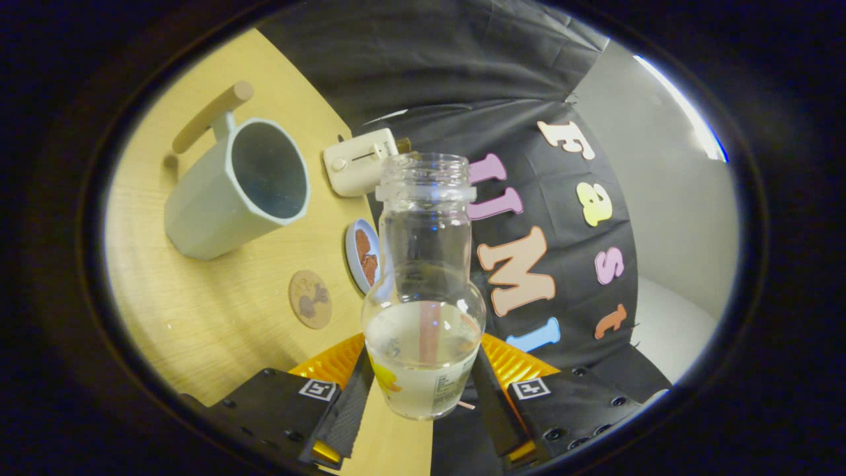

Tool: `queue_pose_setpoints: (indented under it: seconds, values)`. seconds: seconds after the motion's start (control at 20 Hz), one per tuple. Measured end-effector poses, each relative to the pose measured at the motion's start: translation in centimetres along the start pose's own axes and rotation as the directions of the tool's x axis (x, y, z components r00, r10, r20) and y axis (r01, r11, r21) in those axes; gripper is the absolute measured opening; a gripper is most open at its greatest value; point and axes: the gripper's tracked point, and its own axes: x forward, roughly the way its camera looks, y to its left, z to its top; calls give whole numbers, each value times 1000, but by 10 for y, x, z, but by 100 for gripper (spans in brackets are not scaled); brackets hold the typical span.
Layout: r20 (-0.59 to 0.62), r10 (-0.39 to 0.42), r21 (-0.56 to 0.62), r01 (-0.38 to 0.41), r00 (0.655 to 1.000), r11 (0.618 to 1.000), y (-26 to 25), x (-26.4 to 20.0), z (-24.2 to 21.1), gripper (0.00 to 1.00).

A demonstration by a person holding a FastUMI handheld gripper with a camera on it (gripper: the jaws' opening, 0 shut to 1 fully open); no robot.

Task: Take the bottle from table, then pour the juice into the cup, finally place the bottle on the coaster

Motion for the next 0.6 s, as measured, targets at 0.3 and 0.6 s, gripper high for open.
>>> queue_pose_setpoints:
  seconds: [0.3, 0.6]
  values:
    - [30, 24, -143, -19, 999, 990, 10, 1, 11, 80]
    - [41, 5, -240, 5, 999, 971, 10, -2, 11, 80]
